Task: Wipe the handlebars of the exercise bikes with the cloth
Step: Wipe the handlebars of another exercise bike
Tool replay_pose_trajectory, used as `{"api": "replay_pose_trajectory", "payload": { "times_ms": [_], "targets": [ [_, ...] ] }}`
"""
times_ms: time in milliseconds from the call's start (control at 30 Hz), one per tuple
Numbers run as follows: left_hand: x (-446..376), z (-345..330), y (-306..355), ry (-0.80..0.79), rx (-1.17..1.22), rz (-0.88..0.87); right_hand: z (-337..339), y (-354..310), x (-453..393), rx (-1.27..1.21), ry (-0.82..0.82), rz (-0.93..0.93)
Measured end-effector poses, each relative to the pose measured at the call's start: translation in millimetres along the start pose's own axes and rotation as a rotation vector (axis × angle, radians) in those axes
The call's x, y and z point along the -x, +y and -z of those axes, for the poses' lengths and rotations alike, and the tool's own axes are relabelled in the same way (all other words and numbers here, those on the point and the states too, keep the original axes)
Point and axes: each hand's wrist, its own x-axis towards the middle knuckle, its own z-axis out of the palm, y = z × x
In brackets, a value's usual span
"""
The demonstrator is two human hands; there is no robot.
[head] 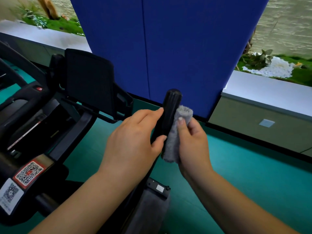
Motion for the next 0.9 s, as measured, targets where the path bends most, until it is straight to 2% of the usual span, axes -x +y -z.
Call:
{"api": "replay_pose_trajectory", "payload": {
  "times_ms": [200,367,567,800,900],
  "targets": [
    [-3,0,0,-0.003,-0.015,-0.006,-6,-19,-29,-0.182,-0.084,-0.073],
    [-3,-1,0,0.004,0.005,-0.006,1,-12,-15,-0.270,-0.193,-0.146],
    [-5,0,-1,-0.001,-0.001,-0.009,-11,-29,-35,-0.235,-0.148,-0.138],
    [-3,2,0,-0.034,-0.006,-0.015,-7,-6,-12,-0.298,-0.153,-0.289],
    [-3,4,-2,-0.032,-0.007,-0.030,-12,-12,-20,-0.308,-0.144,-0.281]
  ]
}}
